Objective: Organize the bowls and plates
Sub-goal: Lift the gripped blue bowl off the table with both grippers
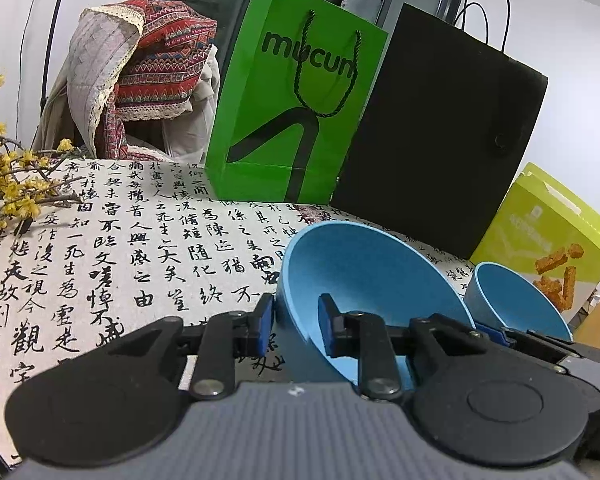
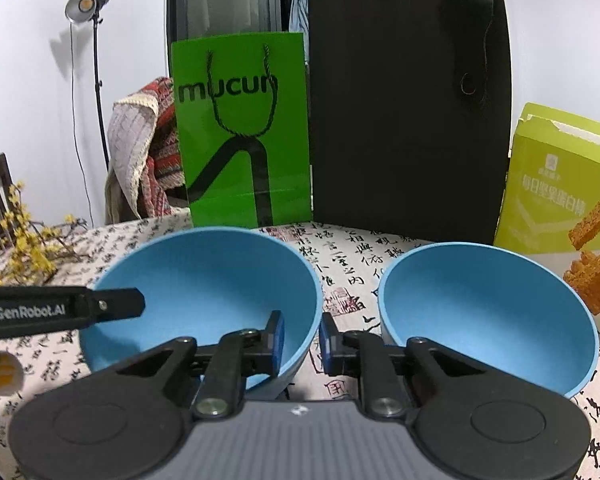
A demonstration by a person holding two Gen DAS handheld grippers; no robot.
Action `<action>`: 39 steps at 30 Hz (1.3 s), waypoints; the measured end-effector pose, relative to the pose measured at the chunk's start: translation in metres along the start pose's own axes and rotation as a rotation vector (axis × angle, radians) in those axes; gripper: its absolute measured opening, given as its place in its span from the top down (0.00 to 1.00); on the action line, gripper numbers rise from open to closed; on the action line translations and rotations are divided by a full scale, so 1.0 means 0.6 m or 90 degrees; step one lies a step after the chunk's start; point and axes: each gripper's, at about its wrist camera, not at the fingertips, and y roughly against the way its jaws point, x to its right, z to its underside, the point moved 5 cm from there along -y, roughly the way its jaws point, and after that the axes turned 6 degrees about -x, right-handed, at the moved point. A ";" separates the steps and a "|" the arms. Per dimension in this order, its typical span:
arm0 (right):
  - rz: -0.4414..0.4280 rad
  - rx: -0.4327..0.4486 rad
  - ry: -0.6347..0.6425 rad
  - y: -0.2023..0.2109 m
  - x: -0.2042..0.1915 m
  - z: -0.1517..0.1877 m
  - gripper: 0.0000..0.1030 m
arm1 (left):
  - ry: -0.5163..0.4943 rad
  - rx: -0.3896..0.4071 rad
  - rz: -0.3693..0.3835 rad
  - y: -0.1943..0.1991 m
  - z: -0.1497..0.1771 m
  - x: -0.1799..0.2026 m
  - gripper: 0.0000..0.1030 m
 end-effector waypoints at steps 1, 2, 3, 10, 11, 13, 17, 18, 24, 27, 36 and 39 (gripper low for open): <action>0.003 -0.002 0.002 -0.001 0.000 0.001 0.82 | -0.002 0.001 -0.001 0.000 0.000 0.001 0.78; 0.004 -0.005 0.003 -0.004 -0.001 0.002 0.82 | -0.005 0.002 -0.003 0.000 0.000 0.002 0.79; 0.004 -0.009 0.004 -0.006 -0.002 0.003 0.82 | -0.008 0.002 -0.006 0.001 0.000 0.003 0.79; -0.002 -0.019 -0.006 -0.010 -0.001 0.005 0.83 | -0.015 0.012 -0.010 0.007 -0.001 0.005 0.80; -0.002 -0.016 -0.007 -0.008 -0.001 0.004 0.83 | -0.019 0.016 -0.011 0.009 -0.001 0.007 0.80; -0.002 -0.010 -0.007 -0.004 -0.001 0.003 0.83 | -0.027 0.025 -0.016 0.014 -0.002 0.011 0.80; -0.004 -0.007 -0.012 -0.003 0.000 0.003 0.83 | -0.031 0.031 -0.018 0.018 -0.003 0.014 0.80; -0.005 -0.006 -0.013 -0.002 0.000 0.002 0.83 | -0.029 0.033 -0.017 0.019 -0.003 0.014 0.80; -0.008 0.000 -0.019 0.003 0.002 0.003 0.83 | -0.033 0.044 -0.018 0.024 -0.003 0.016 0.80; -0.010 0.003 -0.024 0.006 0.003 0.003 0.83 | -0.037 0.048 -0.019 0.025 -0.004 0.018 0.80; -0.020 0.010 -0.037 0.024 0.005 0.000 0.83 | -0.041 0.063 -0.018 0.040 -0.010 0.024 0.80; -0.029 0.010 -0.047 0.030 0.007 -0.004 0.83 | -0.042 0.061 -0.023 0.048 -0.015 0.027 0.80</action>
